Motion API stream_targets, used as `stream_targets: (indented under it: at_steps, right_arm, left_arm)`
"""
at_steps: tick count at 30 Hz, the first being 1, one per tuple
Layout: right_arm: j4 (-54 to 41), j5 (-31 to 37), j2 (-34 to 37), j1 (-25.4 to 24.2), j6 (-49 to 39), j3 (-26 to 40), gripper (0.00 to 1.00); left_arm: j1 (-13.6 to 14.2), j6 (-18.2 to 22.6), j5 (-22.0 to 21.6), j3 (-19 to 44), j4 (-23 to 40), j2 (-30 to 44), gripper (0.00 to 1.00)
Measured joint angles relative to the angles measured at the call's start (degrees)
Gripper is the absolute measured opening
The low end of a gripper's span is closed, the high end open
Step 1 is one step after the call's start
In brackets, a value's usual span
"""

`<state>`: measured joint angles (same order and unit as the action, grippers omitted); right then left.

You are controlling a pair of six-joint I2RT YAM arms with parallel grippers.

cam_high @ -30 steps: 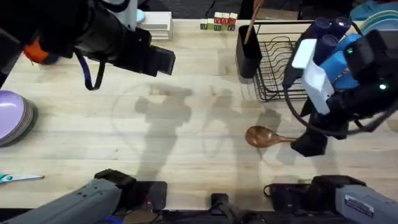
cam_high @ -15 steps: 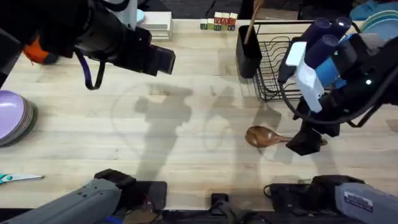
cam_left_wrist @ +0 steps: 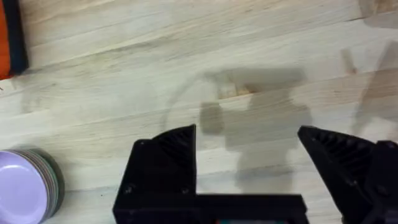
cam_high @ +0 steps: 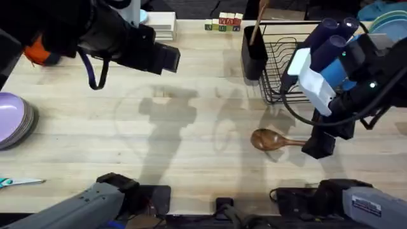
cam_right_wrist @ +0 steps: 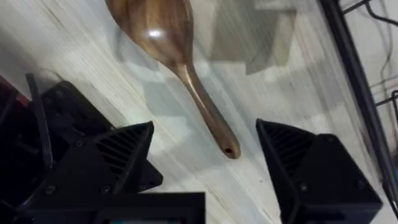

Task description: Pick up the spoon on the table one by one and put them onto the rack

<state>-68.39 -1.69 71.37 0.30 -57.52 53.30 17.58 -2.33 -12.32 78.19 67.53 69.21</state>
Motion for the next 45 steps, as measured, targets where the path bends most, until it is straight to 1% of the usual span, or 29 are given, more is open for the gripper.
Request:
stream_targets:
  at_steps: [5, 11, 16, 20, 25, 33, 45]
  right_arm:
    - [-0.69, 0.17, 0.00, 0.00, -1.71, -0.02, 0.997]
    - [-3.48, -1.72, 0.00, 0.02, -9.35, -0.72, 0.997]
    - [-3.08, -2.72, 0.00, 0.02, -15.19, -3.40, 0.997]
    - [-0.88, -3.29, 0.00, 0.02, -17.39, -5.48, 0.997]
    - [2.92, -4.80, 0.00, 0.02, -18.77, -5.79, 0.996]
    - [6.03, -6.57, 0.00, 0.02, -19.26, -6.31, 0.996]
    - [9.46, -6.94, 0.00, 0.02, -19.29, -11.95, 0.997]
  left_arm:
    - [0.00, 0.00, 0.00, 0.00, 0.00, 0.00, 0.993]
    - [0.00, 0.00, 0.00, 0.00, 0.00, 0.00, 0.993]
    - [0.00, 0.00, 0.00, 0.00, 0.00, 0.00, 0.993]
    - [0.00, 0.00, 0.00, 0.00, 0.00, 0.00, 0.993]
    - [0.00, 0.00, 0.00, 0.00, 0.00, 0.00, 0.993]
    - [0.00, 0.00, 0.00, 0.00, 0.00, 0.00, 0.993]
    - [0.00, 0.00, 0.00, 0.00, 0.00, 0.00, 0.993]
